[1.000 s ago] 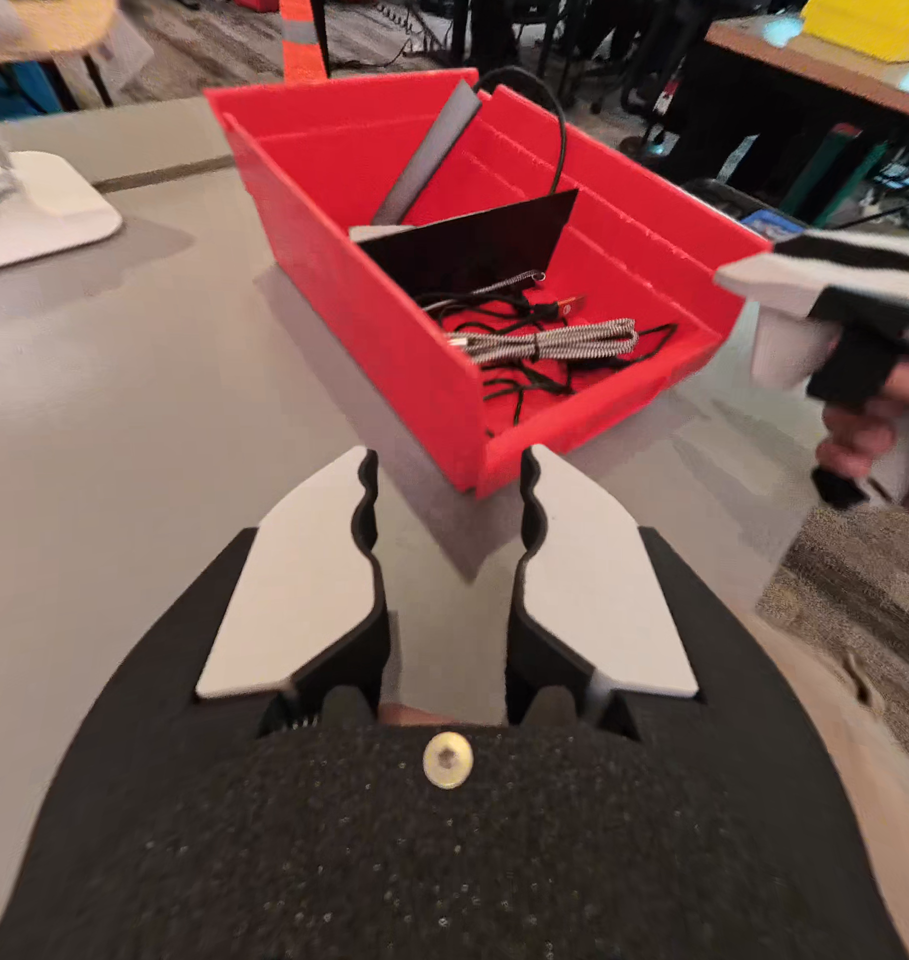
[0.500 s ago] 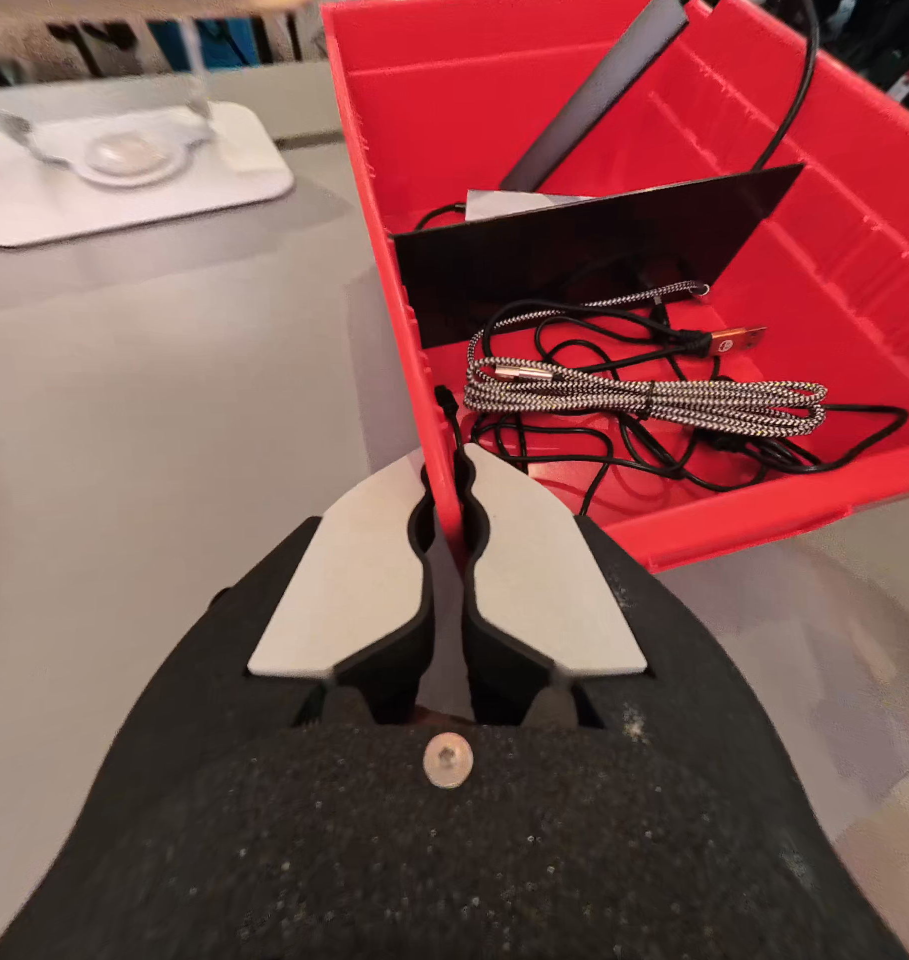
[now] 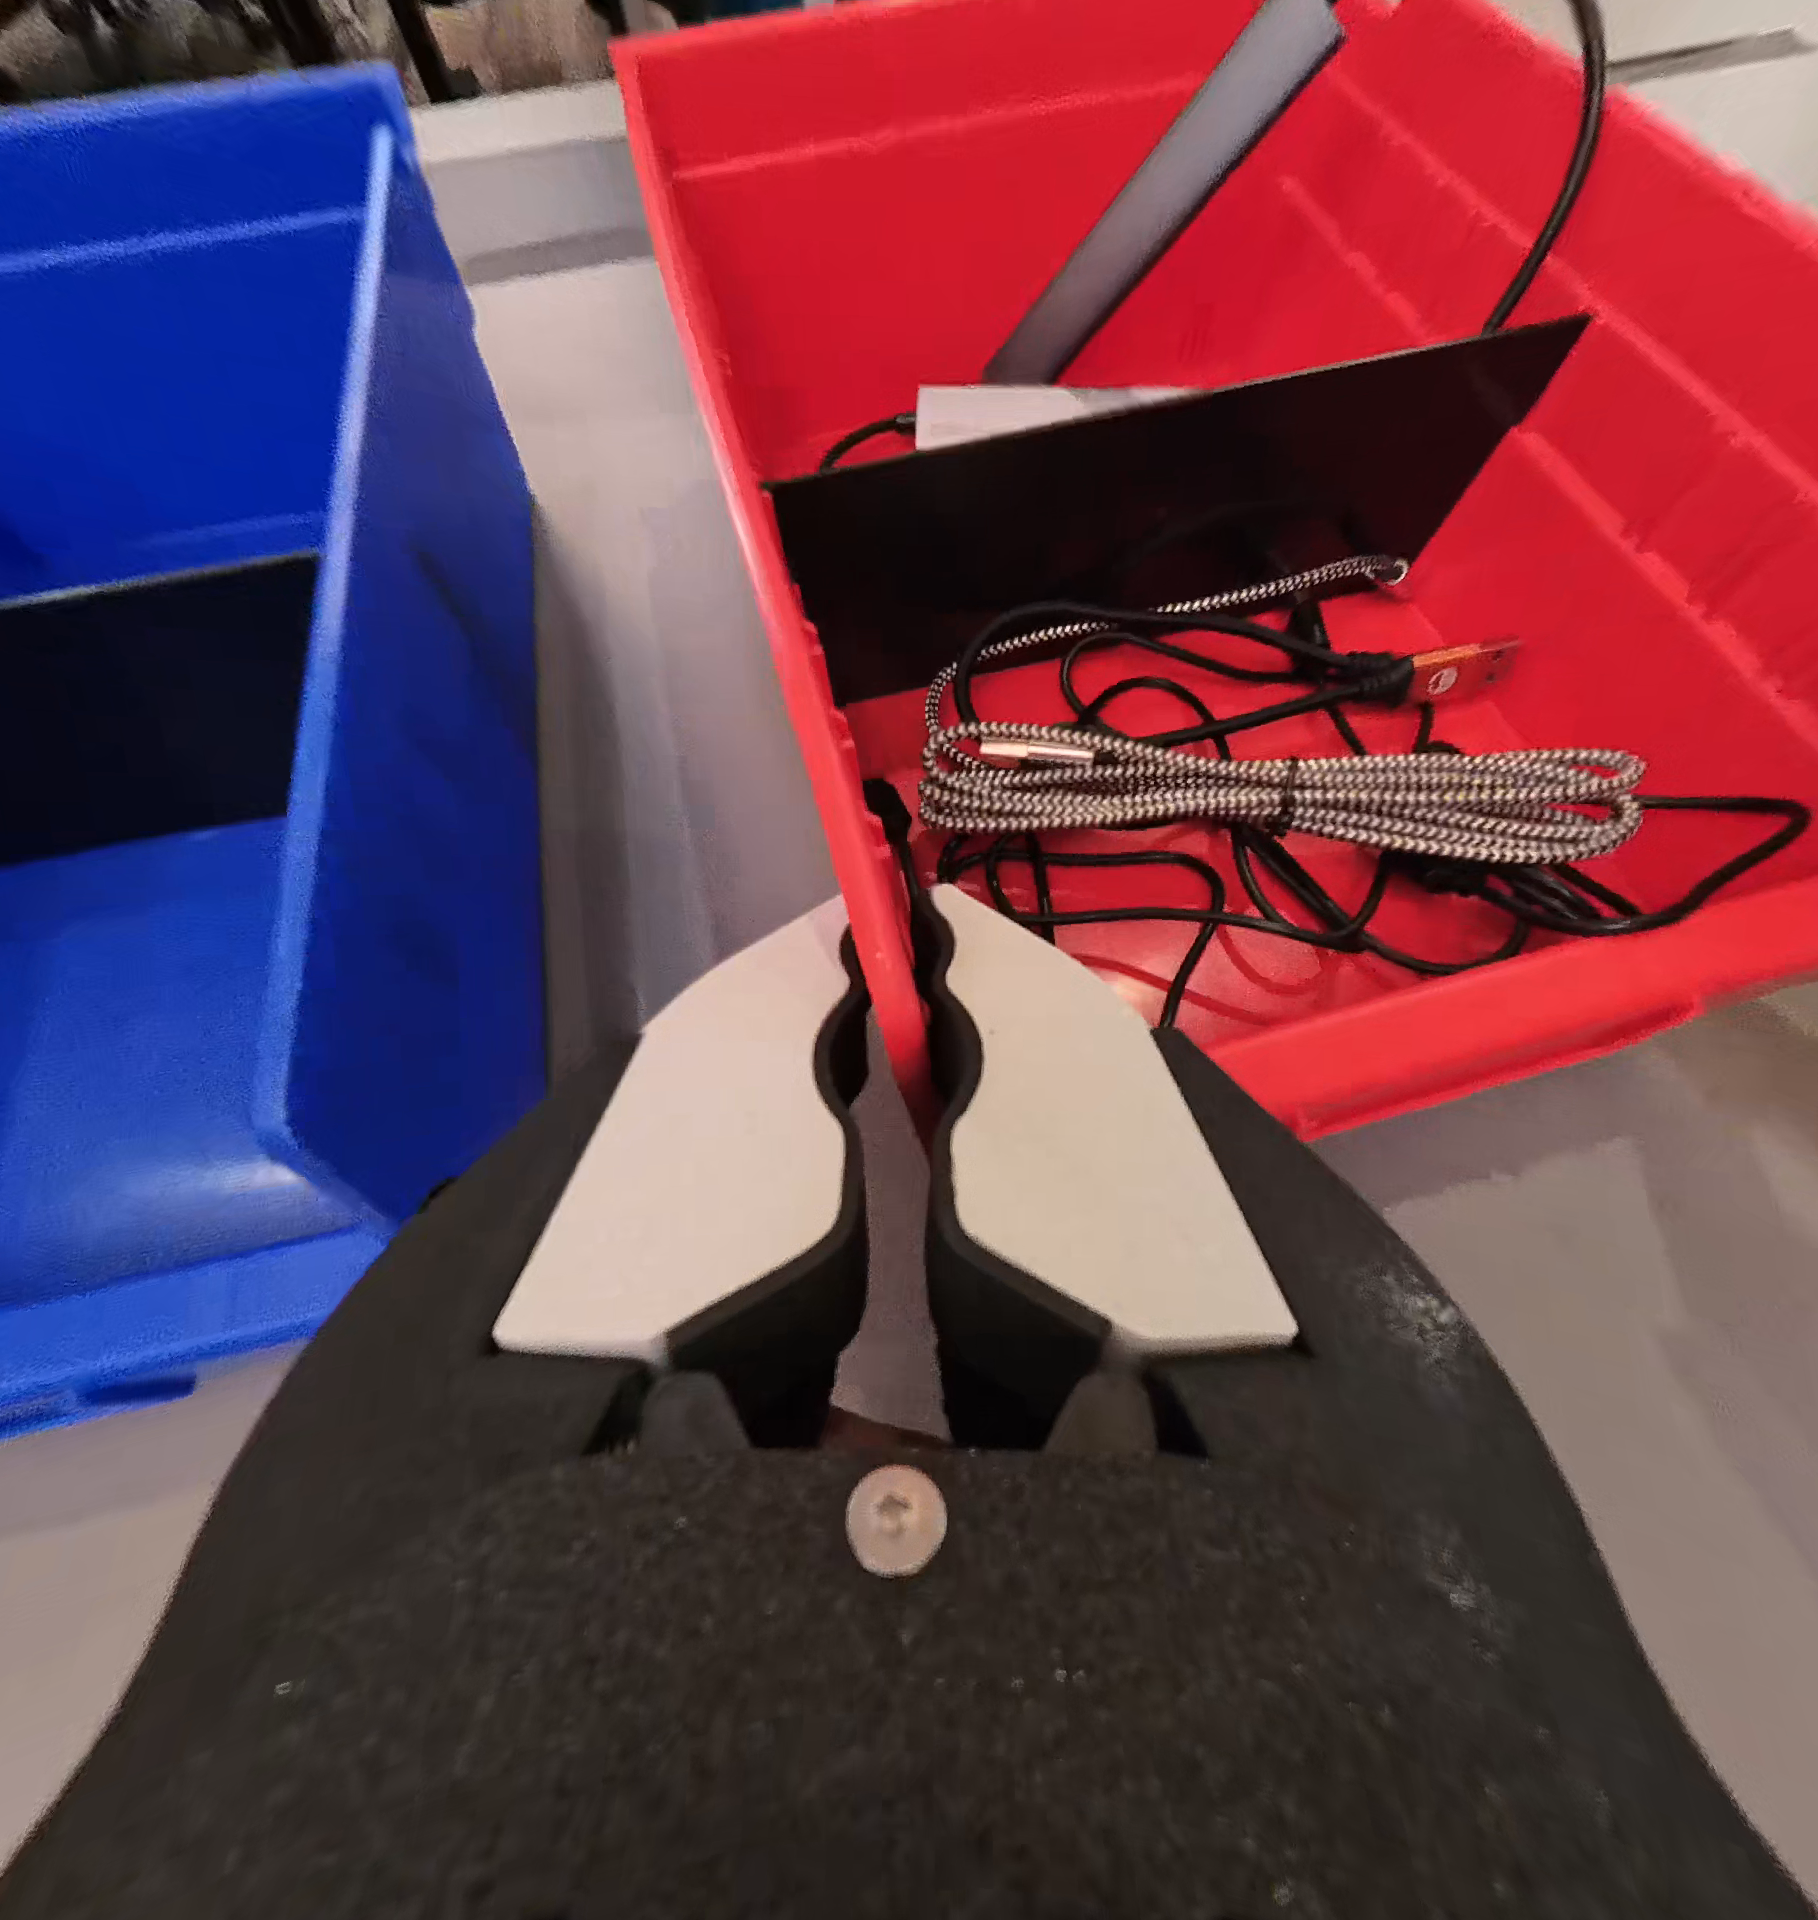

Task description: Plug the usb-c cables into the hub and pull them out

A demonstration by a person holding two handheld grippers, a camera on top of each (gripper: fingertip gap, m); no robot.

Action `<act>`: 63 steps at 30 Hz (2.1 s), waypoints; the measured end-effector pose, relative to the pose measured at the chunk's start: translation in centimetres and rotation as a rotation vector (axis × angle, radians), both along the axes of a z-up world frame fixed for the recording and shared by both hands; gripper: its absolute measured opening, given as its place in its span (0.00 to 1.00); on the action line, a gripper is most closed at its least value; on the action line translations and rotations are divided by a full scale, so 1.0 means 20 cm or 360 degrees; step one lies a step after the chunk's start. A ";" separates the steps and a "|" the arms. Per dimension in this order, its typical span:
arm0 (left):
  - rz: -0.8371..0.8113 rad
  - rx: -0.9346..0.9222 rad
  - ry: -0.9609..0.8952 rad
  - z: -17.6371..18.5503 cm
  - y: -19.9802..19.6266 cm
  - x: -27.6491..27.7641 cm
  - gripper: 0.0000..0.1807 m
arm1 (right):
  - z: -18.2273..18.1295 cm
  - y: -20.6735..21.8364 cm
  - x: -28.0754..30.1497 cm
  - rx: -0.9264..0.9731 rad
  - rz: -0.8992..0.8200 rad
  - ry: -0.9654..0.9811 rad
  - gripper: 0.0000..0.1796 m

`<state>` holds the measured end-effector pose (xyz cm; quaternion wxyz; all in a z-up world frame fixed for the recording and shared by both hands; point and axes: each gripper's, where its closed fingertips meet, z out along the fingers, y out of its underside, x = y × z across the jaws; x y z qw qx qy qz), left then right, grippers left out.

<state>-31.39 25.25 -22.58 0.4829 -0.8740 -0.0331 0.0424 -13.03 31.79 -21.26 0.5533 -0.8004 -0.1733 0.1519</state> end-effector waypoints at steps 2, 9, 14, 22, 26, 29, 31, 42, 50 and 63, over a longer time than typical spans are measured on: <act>-0.0055 0.0045 -0.0019 0.01 0.02 0.01 0.04 | 0.00 0.01 0.01 -0.0004 -0.0034 0.0029 0.02; -0.0227 0.0474 -0.0371 0.36 -0.16 -0.04 0.21 | 0.08 -0.13 0.14 0.0052 0.0042 0.0368 0.10; 0.0245 0.0450 -0.0190 0.31 -0.52 -0.74 0.22 | 0.15 -0.24 0.14 0.0259 0.0209 0.0168 0.08; 0.0373 0.0179 -0.0155 0.05 -0.54 -1.36 0.26 | 0.24 -0.56 -0.31 0.0354 0.0643 0.0108 0.12; 0.0267 0.0155 -0.0202 0.04 -0.41 -1.36 0.14 | 0.10 -0.79 -0.55 0.0250 0.0891 0.0038 0.12; 0.0267 0.0105 -0.0179 0.02 -0.42 -1.34 0.01 | 0.04 -0.93 -0.70 0.0208 0.1048 -0.0037 0.13; 0.0280 0.0113 -0.0158 0.02 -0.47 -1.31 0.01 | 0.02 -0.97 -0.79 0.0180 0.1092 -0.0065 0.13; 0.0354 0.0012 0.0023 0.01 -0.92 -0.98 0.03 | -0.12 -0.82 -1.09 -0.0207 0.0693 -0.0097 0.20; 0.0455 0.0182 0.0300 0.23 -1.09 -0.81 0.03 | 0.05 -0.82 -0.96 0.0062 0.0567 -0.0114 0.02; -0.0029 0.0474 0.0390 0.93 -0.19 0.15 0.04 | 0.82 -0.18 0.16 0.0418 -0.0006 -0.0044 0.01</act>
